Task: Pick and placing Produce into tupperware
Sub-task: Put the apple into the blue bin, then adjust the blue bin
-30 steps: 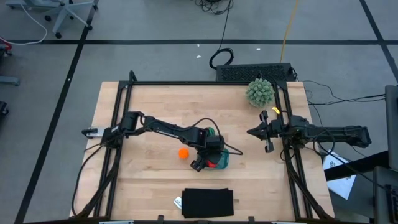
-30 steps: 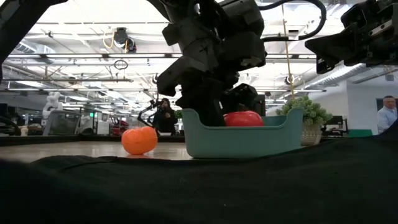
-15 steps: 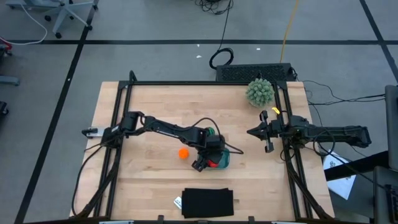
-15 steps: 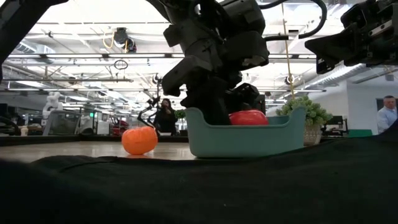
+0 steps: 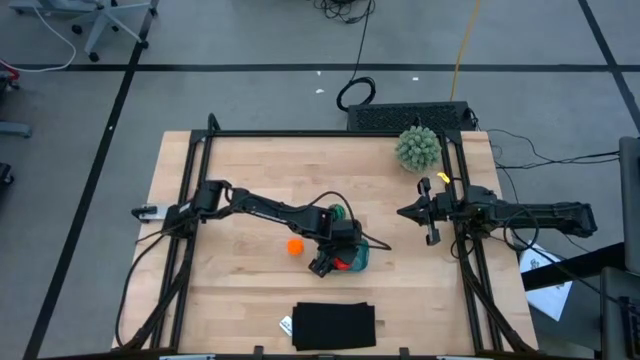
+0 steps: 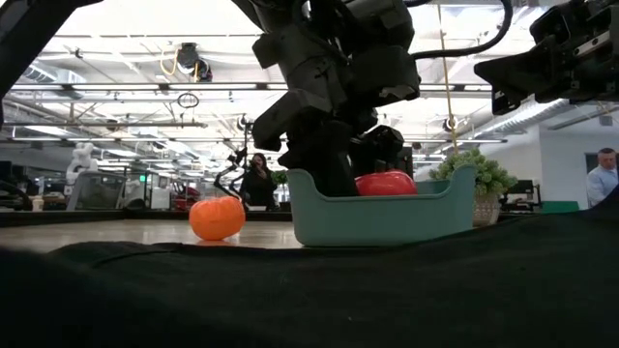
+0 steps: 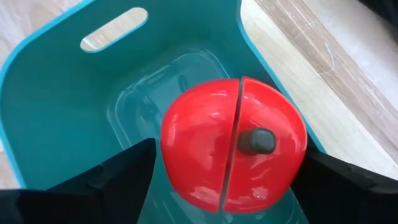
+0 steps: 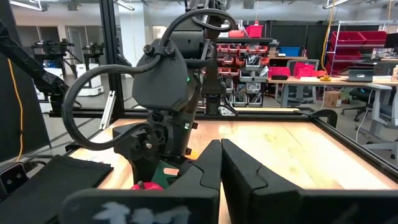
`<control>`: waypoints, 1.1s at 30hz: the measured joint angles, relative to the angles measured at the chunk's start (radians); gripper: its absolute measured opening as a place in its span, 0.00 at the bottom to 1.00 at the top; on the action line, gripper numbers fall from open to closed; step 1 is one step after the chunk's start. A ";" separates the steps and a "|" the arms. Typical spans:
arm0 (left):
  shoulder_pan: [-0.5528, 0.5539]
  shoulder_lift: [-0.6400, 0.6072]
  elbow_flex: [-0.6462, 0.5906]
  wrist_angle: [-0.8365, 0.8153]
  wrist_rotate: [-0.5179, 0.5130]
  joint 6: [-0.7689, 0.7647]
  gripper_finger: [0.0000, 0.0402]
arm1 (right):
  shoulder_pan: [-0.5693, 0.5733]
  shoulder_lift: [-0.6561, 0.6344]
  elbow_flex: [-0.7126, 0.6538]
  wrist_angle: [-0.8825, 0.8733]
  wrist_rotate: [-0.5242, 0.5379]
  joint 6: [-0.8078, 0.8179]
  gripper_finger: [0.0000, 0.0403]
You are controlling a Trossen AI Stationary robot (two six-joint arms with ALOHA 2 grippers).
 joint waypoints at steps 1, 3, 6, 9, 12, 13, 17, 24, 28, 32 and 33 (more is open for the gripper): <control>-0.001 -0.001 0.000 0.000 -0.002 0.000 0.87 | 0.000 0.000 0.000 0.000 0.000 0.000 0.00; -0.003 -0.003 0.000 0.000 -0.011 -0.001 0.87 | 0.000 0.000 0.000 0.000 0.000 0.000 0.00; -0.005 -0.003 0.004 -0.006 -0.023 -0.002 0.87 | 0.000 0.000 0.000 0.000 0.000 0.000 0.00; -0.005 -0.003 0.027 -0.038 -0.026 -0.011 0.87 | 0.000 0.000 0.000 0.000 0.000 0.000 0.00; -0.005 -0.003 0.052 -0.056 -0.026 -0.022 0.87 | 0.000 0.000 0.000 0.000 0.000 0.000 0.00; -0.005 -0.003 0.063 -0.067 -0.026 -0.026 0.87 | 0.000 0.000 0.000 0.000 0.000 0.000 0.00; -0.006 -0.003 0.089 -0.079 -0.019 -0.028 0.87 | 0.000 0.000 0.000 0.000 0.000 0.000 0.00; -0.005 -0.003 0.089 -0.103 -0.018 -0.038 0.87 | 0.000 0.000 0.000 0.000 0.000 0.000 0.00; -0.007 -0.003 0.089 -0.104 -0.018 -0.049 0.87 | 0.000 0.000 0.000 0.000 0.000 0.000 0.00; -0.009 -0.003 0.089 -0.106 -0.018 -0.052 0.87 | 0.000 0.000 0.000 0.000 0.000 0.000 0.00; -0.009 -0.003 0.089 -0.106 -0.018 -0.053 0.87 | 0.000 0.000 0.000 0.000 0.000 0.000 0.00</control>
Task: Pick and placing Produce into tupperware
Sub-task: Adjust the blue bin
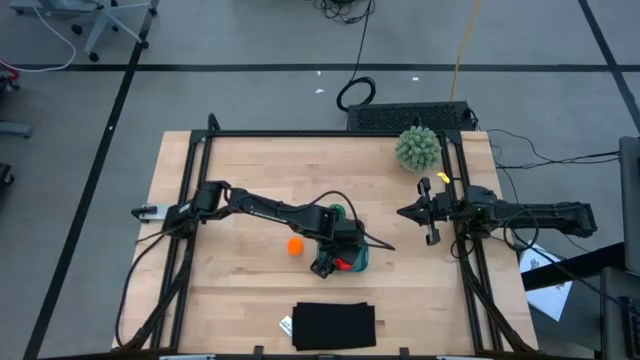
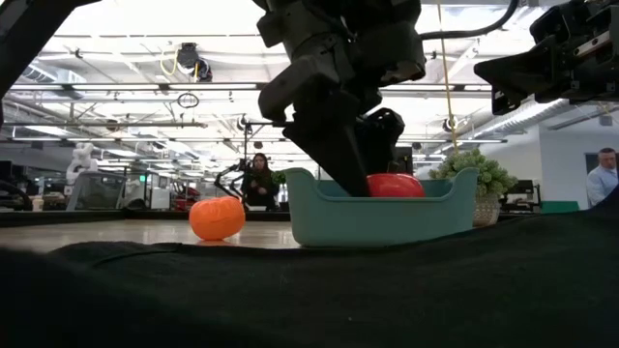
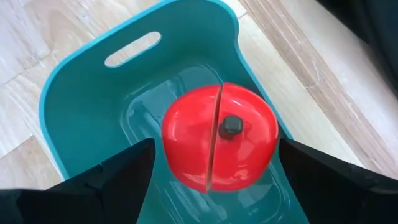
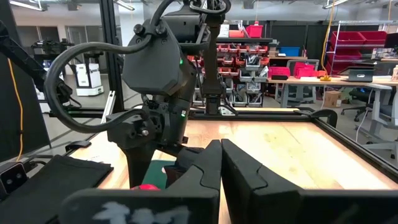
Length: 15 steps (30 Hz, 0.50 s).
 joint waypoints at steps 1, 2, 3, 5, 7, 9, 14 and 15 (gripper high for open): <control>0.000 0.000 0.000 0.000 0.000 -0.005 0.87 | 0.000 0.000 0.000 0.000 0.000 0.000 0.00; 0.000 0.000 0.000 -0.001 0.000 -0.007 0.87 | 0.000 0.000 0.000 0.000 0.000 0.000 0.00; 0.000 0.000 0.000 -0.003 0.000 -0.008 0.87 | 0.000 0.000 0.000 0.000 0.000 0.000 0.00; 0.000 0.000 0.000 -0.003 0.000 -0.009 0.87 | 0.000 0.000 0.000 0.000 0.000 0.000 0.00; 0.000 -0.006 0.000 -0.008 0.000 -0.008 0.87 | 0.000 0.000 0.000 0.000 0.000 0.000 0.00; 0.000 -0.022 0.000 -0.016 0.000 -0.009 0.87 | 0.000 0.000 0.000 0.000 0.000 0.000 0.00; 0.000 -0.094 0.001 -0.024 0.002 -0.027 0.87 | 0.000 0.000 0.000 0.000 0.000 0.000 0.00; 0.000 -0.110 0.001 -0.029 0.001 -0.032 0.87 | 0.000 0.000 0.000 0.000 0.000 0.000 0.00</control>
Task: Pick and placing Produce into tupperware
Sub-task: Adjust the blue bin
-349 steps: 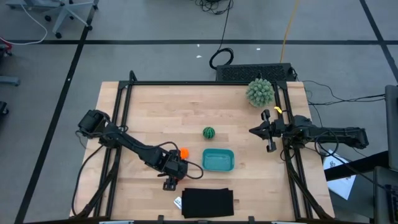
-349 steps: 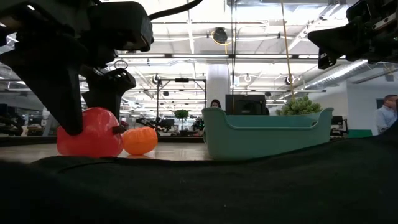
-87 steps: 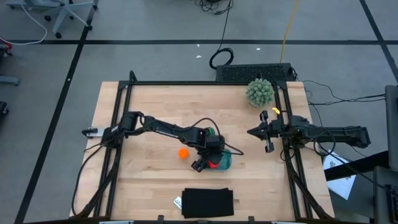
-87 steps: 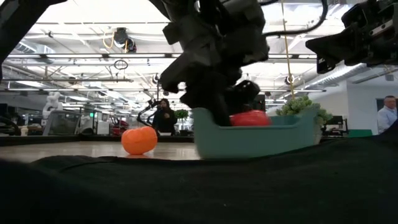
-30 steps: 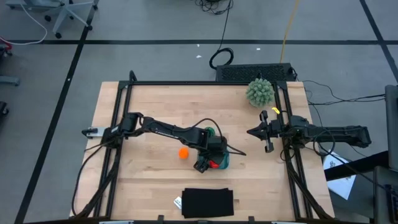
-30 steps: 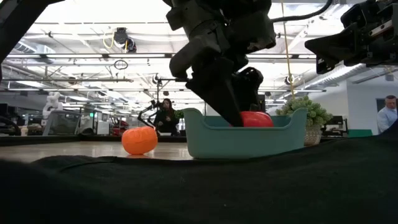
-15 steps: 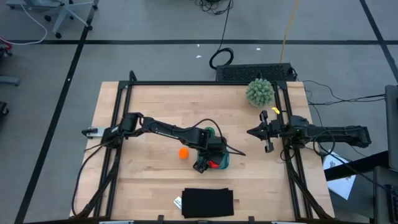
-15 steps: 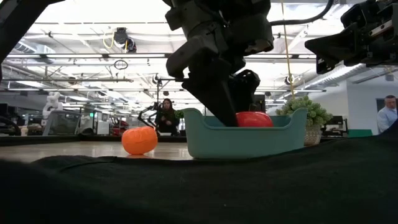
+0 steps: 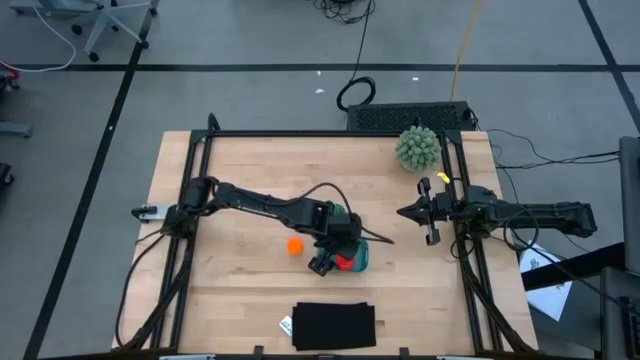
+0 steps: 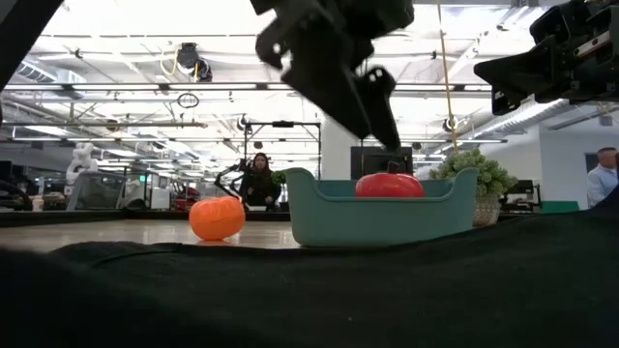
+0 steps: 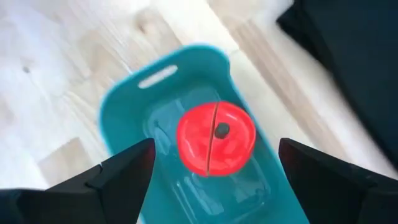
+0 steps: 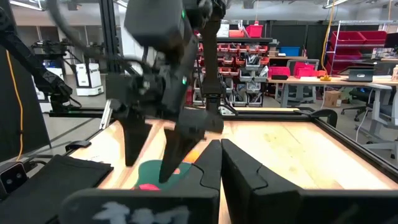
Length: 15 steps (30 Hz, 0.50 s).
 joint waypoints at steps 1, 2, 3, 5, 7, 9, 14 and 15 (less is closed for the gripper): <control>0.000 -0.011 0.000 -0.007 -0.003 -0.002 0.87 | 0.000 0.000 0.000 0.000 0.000 0.000 0.00; 0.000 -0.021 0.000 -0.009 -0.003 -0.008 0.87 | 0.000 0.000 0.000 0.000 0.000 0.000 0.00; 0.000 -0.036 0.000 -0.013 -0.005 -0.012 0.87 | 0.000 0.000 0.000 0.000 0.000 0.000 0.00; 0.000 -0.048 0.001 -0.021 -0.010 -0.026 0.87 | 0.000 0.000 0.000 0.000 0.000 0.000 0.00; 0.000 -0.058 0.002 -0.034 -0.028 -0.031 0.87 | 0.000 0.000 0.000 0.000 -0.001 0.003 0.00; 0.000 -0.062 0.001 -0.053 -0.038 -0.037 0.87 | 0.000 0.000 0.000 0.000 -0.001 0.003 0.00; 0.001 -0.072 0.001 -0.068 -0.061 -0.038 0.87 | 0.000 0.004 0.000 -0.002 -0.001 0.003 0.00; 0.002 -0.073 0.001 -0.069 -0.072 -0.037 0.86 | 0.000 0.004 0.000 -0.002 -0.001 0.003 0.00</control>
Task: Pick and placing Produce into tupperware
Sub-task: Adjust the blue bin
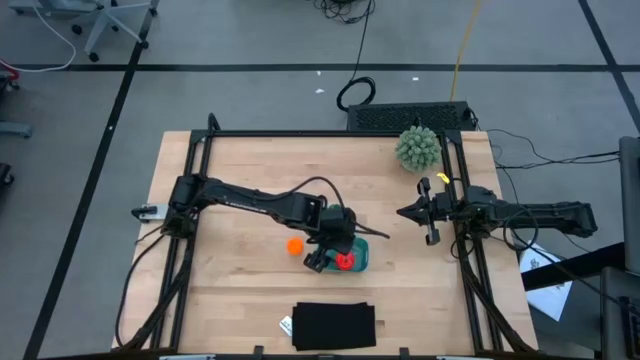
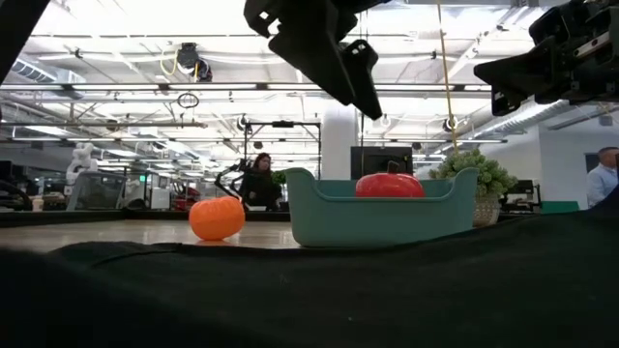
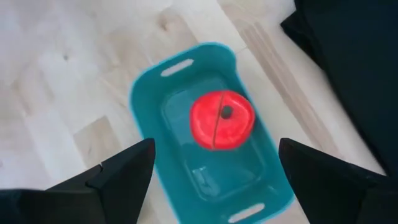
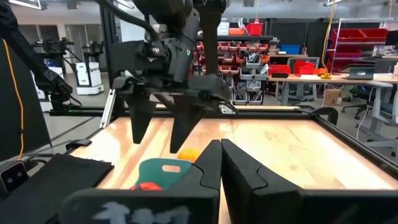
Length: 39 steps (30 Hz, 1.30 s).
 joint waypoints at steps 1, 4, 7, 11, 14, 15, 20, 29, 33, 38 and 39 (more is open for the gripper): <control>0.001 0.000 0.000 -0.005 -0.011 0.000 0.85 | 0.000 0.000 0.000 0.001 0.000 0.000 0.00; 0.010 0.000 0.000 -0.028 -0.017 0.000 0.77 | 0.000 0.000 0.000 0.001 0.000 0.000 0.00; 0.025 0.000 0.000 -0.033 -0.031 -0.001 0.65 | 0.000 0.000 0.000 0.001 0.000 0.000 0.00; 0.044 0.000 -0.001 -0.017 -0.047 -0.001 0.43 | 0.000 0.000 0.000 0.001 0.000 0.000 0.00; 0.059 0.000 -0.001 -0.015 -0.048 -0.001 0.26 | 0.000 0.000 0.000 0.001 0.000 0.000 0.00; 0.064 0.000 -0.005 -0.012 -0.048 -0.003 0.21 | 0.000 0.000 0.000 0.001 0.000 0.000 0.00; 0.093 0.000 -0.072 0.032 -0.048 -0.015 0.02 | 0.000 0.000 0.000 0.000 0.000 -0.001 0.00; 0.115 0.001 -0.156 0.100 -0.098 -0.009 0.01 | 0.000 0.000 0.000 -0.002 0.000 -0.003 0.00; 0.116 0.000 -0.167 0.093 -0.104 -0.009 0.00 | 0.000 0.000 0.000 -0.002 0.000 -0.003 0.00; 0.115 0.000 -0.173 0.077 -0.104 -0.026 0.00 | 0.000 0.000 0.000 -0.002 0.000 -0.003 0.00; 0.115 0.000 -0.179 0.083 -0.104 -0.030 0.00 | 0.000 0.000 0.000 -0.002 0.000 -0.003 0.00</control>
